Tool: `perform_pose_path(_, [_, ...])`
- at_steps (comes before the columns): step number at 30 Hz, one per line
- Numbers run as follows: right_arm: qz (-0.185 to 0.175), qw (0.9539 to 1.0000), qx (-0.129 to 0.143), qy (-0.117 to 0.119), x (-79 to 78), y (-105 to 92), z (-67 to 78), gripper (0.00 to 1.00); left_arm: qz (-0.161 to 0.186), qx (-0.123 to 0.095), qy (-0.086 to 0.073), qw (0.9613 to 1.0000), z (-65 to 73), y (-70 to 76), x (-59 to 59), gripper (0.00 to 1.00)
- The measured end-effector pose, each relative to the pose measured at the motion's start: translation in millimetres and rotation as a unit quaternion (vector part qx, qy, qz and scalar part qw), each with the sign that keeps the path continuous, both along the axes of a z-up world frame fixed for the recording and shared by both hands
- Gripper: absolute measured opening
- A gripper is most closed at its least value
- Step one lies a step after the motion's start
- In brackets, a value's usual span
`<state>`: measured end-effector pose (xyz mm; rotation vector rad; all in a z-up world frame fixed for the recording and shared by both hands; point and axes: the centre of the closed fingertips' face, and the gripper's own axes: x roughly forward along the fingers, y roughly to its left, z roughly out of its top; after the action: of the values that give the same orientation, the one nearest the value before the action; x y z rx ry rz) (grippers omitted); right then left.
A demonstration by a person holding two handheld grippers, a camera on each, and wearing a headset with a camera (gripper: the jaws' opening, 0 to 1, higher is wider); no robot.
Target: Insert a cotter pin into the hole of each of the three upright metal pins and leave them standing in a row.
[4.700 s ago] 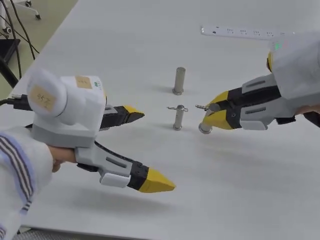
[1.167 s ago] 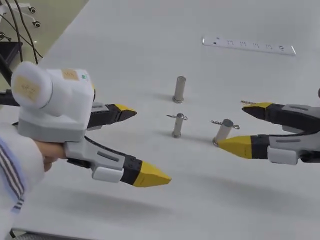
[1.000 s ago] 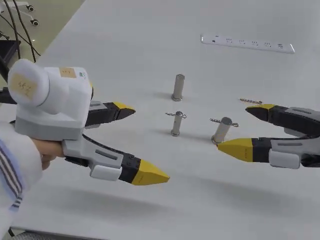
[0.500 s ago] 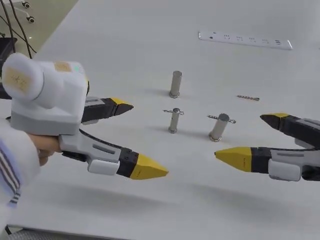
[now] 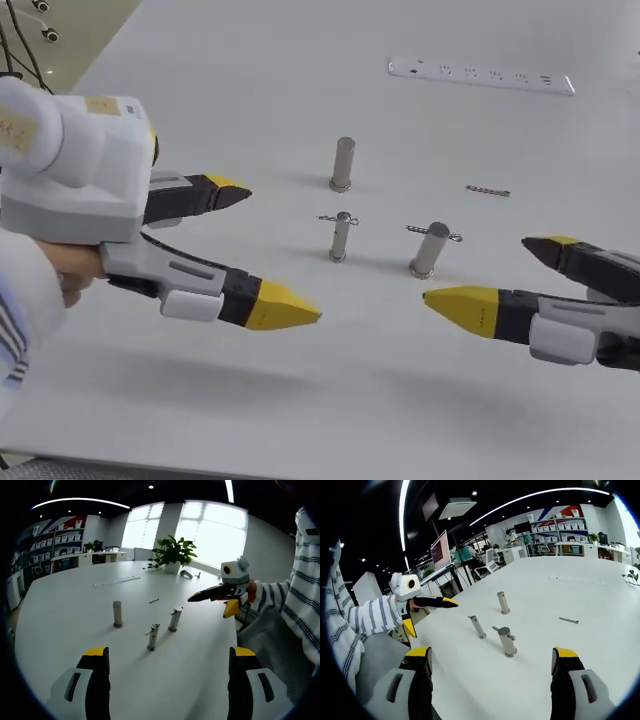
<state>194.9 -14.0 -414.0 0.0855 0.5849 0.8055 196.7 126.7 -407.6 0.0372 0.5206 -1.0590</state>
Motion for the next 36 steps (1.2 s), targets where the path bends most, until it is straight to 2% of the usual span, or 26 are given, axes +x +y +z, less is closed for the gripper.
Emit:
perform_pose_path(5, [-0.003, 1.0000, 0.000, 0.007, -5.7, 0.3, -2.0, 0.98, 0.008, -0.001, -0.008, 0.9999, 4.4, 2.2, 8.1, 0.95])
perform_pose_path(14, [-0.010, 0.9999, -0.007, -0.005, -11.6, 0.2, 11.3, 0.98, 0.017, 0.001, -0.017, 0.9997, 7.8, 3.2, 19.6, 0.95])
perform_pose_path(25, [-0.025, 0.9996, -0.009, -0.009, -17.6, -4.7, 16.7, 0.98, 0.046, -0.013, -0.024, 0.9986, 14.2, 1.2, 50.4, 0.93])
perform_pose_path(30, [-0.032, 0.9994, -0.009, -0.008, -19.7, -9.0, 16.0, 0.98, 0.053, -0.005, -0.032, 0.9981, 15.1, -1.3, 70.3, 0.91])
perform_pose_path(33, [-0.036, 0.9993, -0.010, -0.006, -20.5, -11.5, 15.3, 0.98, 0.053, -0.008, -0.036, 0.9979, 19.4, -7.1, 74.8, 0.91])
perform_pose_path(36, [-0.038, 0.9992, -0.010, -0.006, -21.2, -12.8, 15.2, 0.98, 0.049, 0.006, -0.044, 0.9978, 20.8, -7.8, 83.4, 0.90])
